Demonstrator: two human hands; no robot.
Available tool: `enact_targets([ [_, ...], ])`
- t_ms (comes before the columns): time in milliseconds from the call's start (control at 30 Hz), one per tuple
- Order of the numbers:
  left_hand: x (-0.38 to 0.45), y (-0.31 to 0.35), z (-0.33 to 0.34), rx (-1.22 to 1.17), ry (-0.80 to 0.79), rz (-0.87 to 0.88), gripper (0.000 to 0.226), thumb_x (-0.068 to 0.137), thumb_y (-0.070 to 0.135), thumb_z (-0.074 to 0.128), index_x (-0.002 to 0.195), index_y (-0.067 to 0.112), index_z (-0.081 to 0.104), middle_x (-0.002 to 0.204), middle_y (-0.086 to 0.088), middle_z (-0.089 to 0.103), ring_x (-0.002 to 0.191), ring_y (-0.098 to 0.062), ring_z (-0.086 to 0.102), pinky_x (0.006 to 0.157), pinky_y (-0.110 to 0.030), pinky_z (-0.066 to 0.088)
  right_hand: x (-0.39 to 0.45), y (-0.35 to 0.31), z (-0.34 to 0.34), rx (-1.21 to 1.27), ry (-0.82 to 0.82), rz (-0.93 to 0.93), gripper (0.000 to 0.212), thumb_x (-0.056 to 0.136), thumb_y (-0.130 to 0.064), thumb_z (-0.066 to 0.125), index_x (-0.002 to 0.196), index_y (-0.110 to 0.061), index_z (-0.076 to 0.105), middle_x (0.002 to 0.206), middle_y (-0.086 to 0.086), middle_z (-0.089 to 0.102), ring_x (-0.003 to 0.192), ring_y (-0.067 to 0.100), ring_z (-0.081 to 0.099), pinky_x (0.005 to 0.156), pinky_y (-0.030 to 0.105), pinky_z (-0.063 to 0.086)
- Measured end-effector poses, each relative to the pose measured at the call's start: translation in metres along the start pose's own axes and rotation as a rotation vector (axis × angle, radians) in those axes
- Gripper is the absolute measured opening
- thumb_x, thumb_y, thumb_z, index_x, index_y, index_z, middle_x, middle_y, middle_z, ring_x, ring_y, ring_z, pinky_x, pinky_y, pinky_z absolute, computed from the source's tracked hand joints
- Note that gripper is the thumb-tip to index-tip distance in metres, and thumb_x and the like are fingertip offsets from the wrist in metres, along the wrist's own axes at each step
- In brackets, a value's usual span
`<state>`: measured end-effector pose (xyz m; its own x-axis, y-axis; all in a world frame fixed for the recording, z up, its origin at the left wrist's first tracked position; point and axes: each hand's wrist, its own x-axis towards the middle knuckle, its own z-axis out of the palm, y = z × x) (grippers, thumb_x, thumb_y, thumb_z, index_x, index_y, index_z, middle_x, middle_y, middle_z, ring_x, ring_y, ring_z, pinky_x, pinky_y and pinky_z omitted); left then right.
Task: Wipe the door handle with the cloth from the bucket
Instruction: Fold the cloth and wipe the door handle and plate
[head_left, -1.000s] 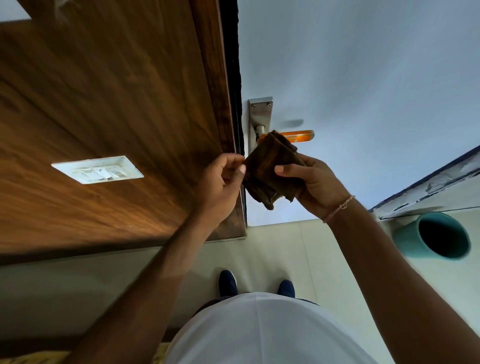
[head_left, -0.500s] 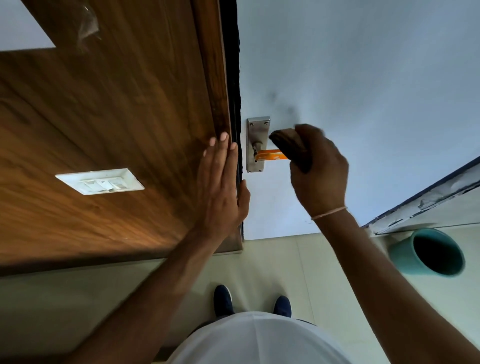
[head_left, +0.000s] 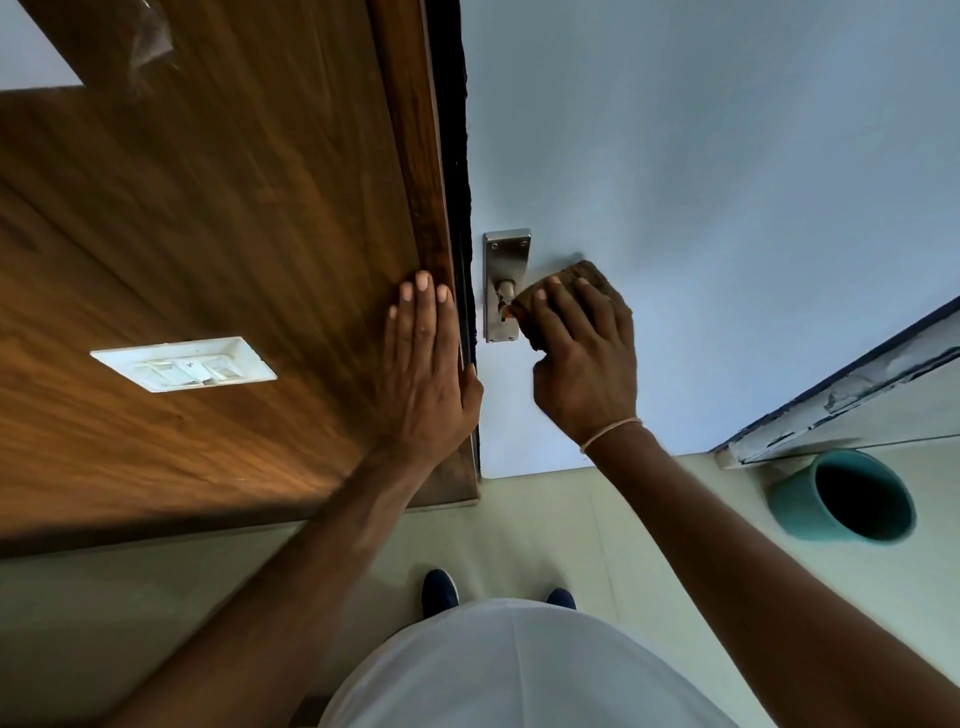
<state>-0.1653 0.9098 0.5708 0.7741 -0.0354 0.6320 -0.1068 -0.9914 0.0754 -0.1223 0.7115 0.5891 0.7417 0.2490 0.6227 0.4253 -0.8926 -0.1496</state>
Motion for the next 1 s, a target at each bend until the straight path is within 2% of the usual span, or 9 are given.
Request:
enact_targets([
  [133,0.001,-0.004,0.004,0.03,0.001,0.024,0.103,0.097,0.03,0.073,0.171,0.002,0.007,0.179,-0.021,0.009,0.169,-0.03,-0.003,0.139,-0.049,0.012,0.01,-0.023,-0.005,0.096,-0.034,-0.043,0.05,0.099,-0.038,0.064,0.141,-0.012,0.071,0.149,0.008,0.068,0.145,0.037,0.056,0.121,0.053,0.041],
  [233,0.002,-0.003,0.003,0.021,0.003,0.022,0.107,0.093,0.027,0.075,0.172,0.003,0.005,0.179,-0.024,0.014,0.169,-0.031,-0.001,0.139,-0.049,0.011,0.019,-0.005,-0.005,0.097,0.041,-0.039,0.029,0.106,-0.036,0.066,0.125,-0.02,0.08,0.135,0.001,0.077,0.135,0.032,0.064,0.113,0.051,0.047],
  [367,0.002,-0.001,0.003,0.02,0.004,0.014,0.111,0.091,0.026,0.076,0.171,0.003,0.003,0.178,-0.026,0.018,0.168,-0.039,0.011,0.139,-0.048,0.009,0.029,0.001,0.001,0.137,0.106,0.067,0.007,0.1,-0.026,0.076,0.101,-0.022,0.082,0.11,-0.003,0.082,0.119,0.028,0.072,0.107,0.05,0.05],
  [467,0.002,-0.001,0.003,0.002,-0.007,0.01,0.113,0.089,0.026,0.079,0.171,0.002,0.006,0.178,-0.027,0.018,0.168,-0.039,0.011,0.139,-0.05,0.012,0.034,-0.022,0.014,0.162,0.062,-0.014,0.012,0.099,-0.017,0.075,0.108,-0.014,0.082,0.116,0.005,0.082,0.116,0.032,0.074,0.105,0.049,0.052],
  [567,0.002,-0.002,0.003,0.007,0.0,0.021,0.11,0.089,0.026,0.079,0.171,0.0,0.01,0.177,-0.027,0.019,0.167,-0.04,0.013,0.139,-0.052,0.015,0.039,0.002,0.012,0.216,0.038,-0.107,0.016,0.1,-0.018,0.077,0.113,-0.012,0.083,0.117,0.008,0.082,0.111,0.033,0.076,0.102,0.047,0.055],
  [700,0.002,-0.005,0.005,0.035,-0.003,0.027,0.107,0.09,0.028,0.076,0.171,0.0,0.012,0.177,-0.027,0.02,0.167,-0.039,0.012,0.139,-0.051,0.015,0.028,0.037,0.002,0.194,0.102,-0.019,0.012,0.105,-0.023,0.073,0.102,-0.018,0.083,0.111,0.003,0.081,0.11,0.032,0.075,0.102,0.05,0.053],
  [800,0.002,-0.002,0.006,0.036,-0.001,0.021,0.109,0.088,0.027,0.077,0.171,-0.001,0.012,0.176,-0.029,0.022,0.166,-0.041,0.013,0.139,-0.049,0.011,0.026,0.01,0.017,0.162,0.111,0.031,0.009,0.099,-0.018,0.079,0.106,-0.015,0.084,0.113,0.007,0.081,0.112,0.034,0.074,0.1,0.048,0.053],
  [900,0.004,0.002,0.006,0.015,-0.002,0.001,0.11,0.087,0.027,0.078,0.17,-0.003,0.012,0.175,-0.031,0.022,0.165,-0.043,0.014,0.139,-0.048,0.007,0.031,-0.019,0.024,0.226,0.069,-0.036,0.014,0.1,-0.015,0.076,0.113,-0.014,0.083,0.12,0.007,0.081,0.119,0.033,0.073,0.103,0.049,0.053],
  [1000,0.003,0.006,0.006,0.005,-0.003,-0.024,0.108,0.086,0.028,0.075,0.169,-0.004,0.014,0.175,-0.03,0.021,0.165,-0.044,0.015,0.139,-0.047,0.006,0.03,0.004,0.017,0.256,0.059,-0.079,0.015,0.103,-0.017,0.074,0.114,-0.013,0.082,0.123,0.007,0.081,0.121,0.031,0.074,0.105,0.05,0.054],
])
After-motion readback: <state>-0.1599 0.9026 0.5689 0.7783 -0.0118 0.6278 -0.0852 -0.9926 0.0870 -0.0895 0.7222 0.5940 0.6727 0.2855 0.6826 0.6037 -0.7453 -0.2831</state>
